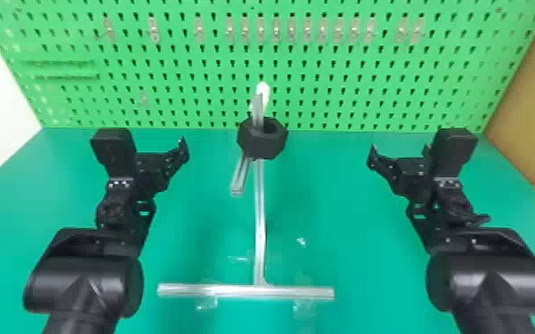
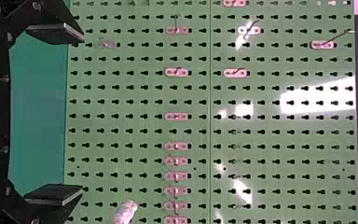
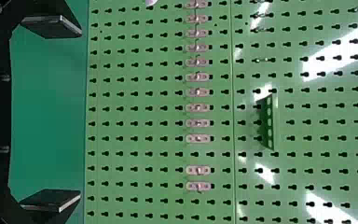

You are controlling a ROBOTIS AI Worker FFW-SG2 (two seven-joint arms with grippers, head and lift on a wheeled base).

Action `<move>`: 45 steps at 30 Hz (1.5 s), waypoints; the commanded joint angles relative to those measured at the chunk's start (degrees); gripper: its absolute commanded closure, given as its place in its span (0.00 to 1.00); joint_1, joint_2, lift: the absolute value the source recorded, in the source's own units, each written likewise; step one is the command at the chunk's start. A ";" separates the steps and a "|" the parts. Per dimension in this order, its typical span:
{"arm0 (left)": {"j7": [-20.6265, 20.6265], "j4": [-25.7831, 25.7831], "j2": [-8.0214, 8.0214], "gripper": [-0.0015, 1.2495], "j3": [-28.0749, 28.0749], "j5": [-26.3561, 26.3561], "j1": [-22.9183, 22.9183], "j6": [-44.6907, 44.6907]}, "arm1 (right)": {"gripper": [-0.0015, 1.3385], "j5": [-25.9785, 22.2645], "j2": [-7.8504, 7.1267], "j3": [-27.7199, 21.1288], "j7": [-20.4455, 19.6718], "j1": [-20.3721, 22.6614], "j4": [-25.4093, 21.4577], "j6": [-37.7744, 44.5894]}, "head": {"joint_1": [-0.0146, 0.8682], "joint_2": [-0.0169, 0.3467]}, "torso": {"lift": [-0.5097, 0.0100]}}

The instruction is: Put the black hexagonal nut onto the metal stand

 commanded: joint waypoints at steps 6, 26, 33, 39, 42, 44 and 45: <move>0.00 -0.09 0.00 0.12 -0.17 -0.08 0.09 0.00 | 0.07 -0.09 -0.02 0.00 0.00 0.33 -0.18 0.00 | 0.80 0.27 | 0.98; 0.00 -1.14 -0.17 0.12 0.27 -0.34 1.23 -0.09 | 0.07 -0.27 0.42 -0.44 0.00 0.86 -0.79 0.00 | 0.80 0.27 | 0.98; 0.00 -1.32 -0.35 0.12 0.44 -0.43 1.41 -0.09 | 0.07 -0.27 0.42 -0.53 0.00 0.86 -0.88 -0.09 | 0.80 0.27 | 0.98; 0.00 -1.49 -0.35 0.12 0.71 -0.43 1.50 -0.09 | 0.07 -0.27 0.42 -0.53 0.00 0.77 -0.88 -0.09 | 0.80 0.27 | 0.98; 0.00 -1.58 -0.35 0.12 0.71 -0.52 1.50 -0.09 | 0.07 -0.27 0.42 -0.53 0.00 0.77 -0.88 -0.09 | 0.80 0.27 | 0.98; 0.00 -1.67 -0.35 0.12 0.71 -0.43 1.58 -0.09 | 0.07 -0.27 0.42 -0.53 0.00 0.77 -0.88 -0.09 | 0.80 0.27 | 0.98; 0.00 -1.67 -0.35 0.12 0.71 -0.43 1.58 -0.09 | 0.07 -0.27 0.42 -0.53 0.00 0.77 -0.88 -0.09 | 0.80 0.27 | 0.98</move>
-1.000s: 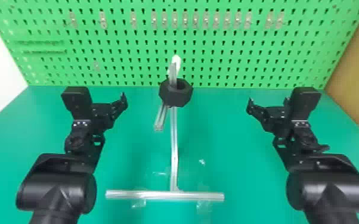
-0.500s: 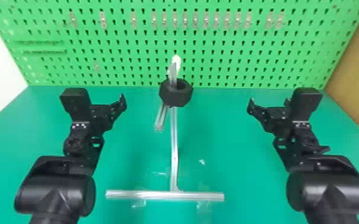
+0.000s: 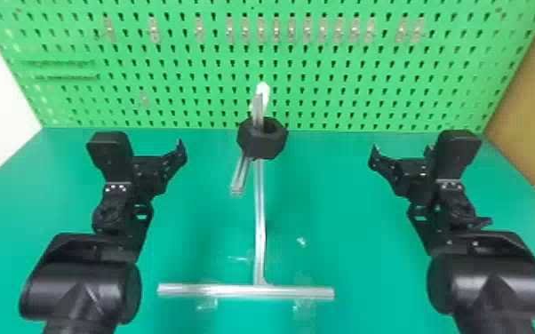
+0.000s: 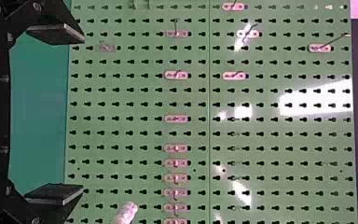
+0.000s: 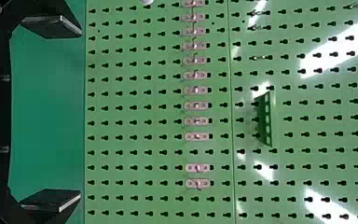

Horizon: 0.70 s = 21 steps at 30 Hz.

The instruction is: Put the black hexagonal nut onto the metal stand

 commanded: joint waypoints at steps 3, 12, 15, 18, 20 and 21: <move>0.00 -0.17 0.00 0.12 0.01 0.01 0.08 0.09 | 0.07 -0.09 0.00 0.00 0.00 -0.09 0.00 0.04 | 0.80 0.27 | 0.98; 0.00 -0.26 -0.09 0.12 0.10 0.01 0.17 0.09 | 0.07 -0.26 0.00 0.44 0.00 -0.09 -0.09 0.04 | 0.80 0.27 | 0.98; 0.00 -0.26 -0.09 0.12 0.10 0.01 0.17 0.09 | 0.07 -0.35 0.00 0.53 0.00 -0.18 -0.09 0.04 | 0.80 0.27 | 0.98; 0.00 -0.26 -0.17 0.12 0.18 0.01 0.17 0.09 | 0.07 -0.44 0.00 0.62 0.00 -0.27 -0.18 0.04 | 0.80 0.27 | 0.98; 0.00 -0.26 -0.17 0.12 0.18 0.01 0.17 0.17 | 0.07 -0.44 -0.09 0.70 0.00 -0.27 -0.18 -0.05 | 0.80 0.27 | 0.98; 0.00 -0.17 -0.17 0.12 0.18 0.10 0.26 0.44 | 0.07 -0.44 -0.09 0.79 0.00 -0.35 -0.18 0.04 | 0.80 0.27 | 0.98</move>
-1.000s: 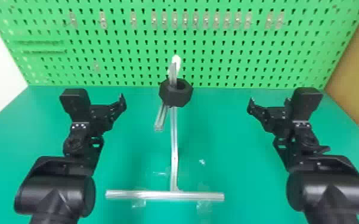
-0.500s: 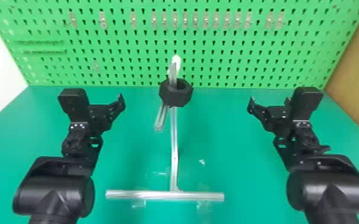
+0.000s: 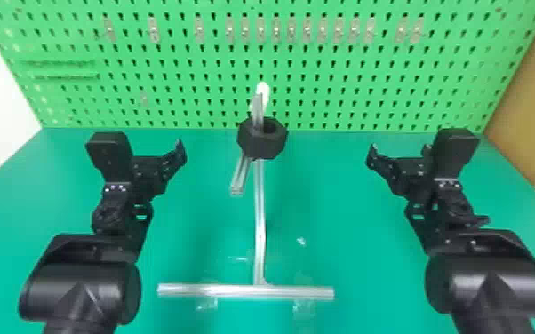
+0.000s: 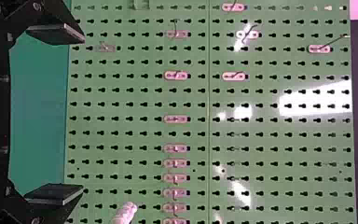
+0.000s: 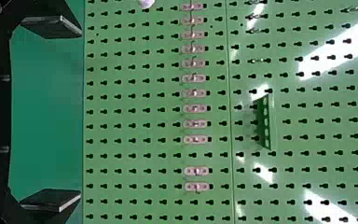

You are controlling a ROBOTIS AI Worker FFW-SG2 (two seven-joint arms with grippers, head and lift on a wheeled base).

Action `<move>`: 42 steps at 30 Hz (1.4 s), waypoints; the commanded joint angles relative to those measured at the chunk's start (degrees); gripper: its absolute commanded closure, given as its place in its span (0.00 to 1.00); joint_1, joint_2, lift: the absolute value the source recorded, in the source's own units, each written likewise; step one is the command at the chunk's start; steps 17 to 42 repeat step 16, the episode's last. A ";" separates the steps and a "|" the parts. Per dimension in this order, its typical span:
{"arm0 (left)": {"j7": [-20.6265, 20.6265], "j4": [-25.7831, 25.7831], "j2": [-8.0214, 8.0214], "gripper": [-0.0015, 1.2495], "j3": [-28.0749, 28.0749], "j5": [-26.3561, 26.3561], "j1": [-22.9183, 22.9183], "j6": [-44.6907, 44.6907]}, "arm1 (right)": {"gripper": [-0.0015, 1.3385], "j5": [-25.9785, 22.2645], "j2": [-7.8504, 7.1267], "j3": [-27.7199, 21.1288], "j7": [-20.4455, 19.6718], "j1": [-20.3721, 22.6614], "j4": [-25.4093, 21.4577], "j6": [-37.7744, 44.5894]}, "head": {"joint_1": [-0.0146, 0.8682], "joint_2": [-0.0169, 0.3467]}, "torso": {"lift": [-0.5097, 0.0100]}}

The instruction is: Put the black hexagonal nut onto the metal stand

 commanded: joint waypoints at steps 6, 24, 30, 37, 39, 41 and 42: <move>0.00 0.08 -0.01 0.12 0.11 0.18 0.09 0.52 | 0.07 -0.12 -0.26 0.26 0.00 -0.15 -0.02 0.02 | 0.80 0.27 | 0.98; 0.00 0.08 -0.01 0.12 0.19 0.00 0.09 0.52 | 0.07 -0.12 -0.44 0.44 0.00 -0.23 -0.02 0.02 | 0.80 0.27 | 0.98; 0.00 0.08 -0.01 0.12 0.19 0.00 0.09 0.52 | 0.07 -0.12 -0.44 0.44 0.00 -0.23 -0.02 0.02 | 0.80 0.27 | 0.98; 0.00 0.08 -0.01 0.12 0.19 0.00 0.09 0.52 | 0.07 -0.12 -0.44 0.44 0.00 -0.23 -0.02 0.02 | 0.80 0.27 | 0.98; 0.00 0.08 -0.01 0.12 0.19 0.00 0.09 0.52 | 0.07 -0.12 -0.44 0.44 0.00 -0.23 -0.02 0.02 | 0.80 0.27 | 0.98; 0.00 0.08 -0.01 0.12 0.19 0.00 0.09 0.52 | 0.07 -0.12 -0.44 0.44 0.00 -0.23 -0.02 0.02 | 0.80 0.27 | 0.98; 0.00 0.08 -0.01 0.12 0.19 0.00 0.09 0.52 | 0.07 -0.12 -0.44 0.44 0.00 -0.23 -0.02 0.02 | 0.80 0.27 | 0.98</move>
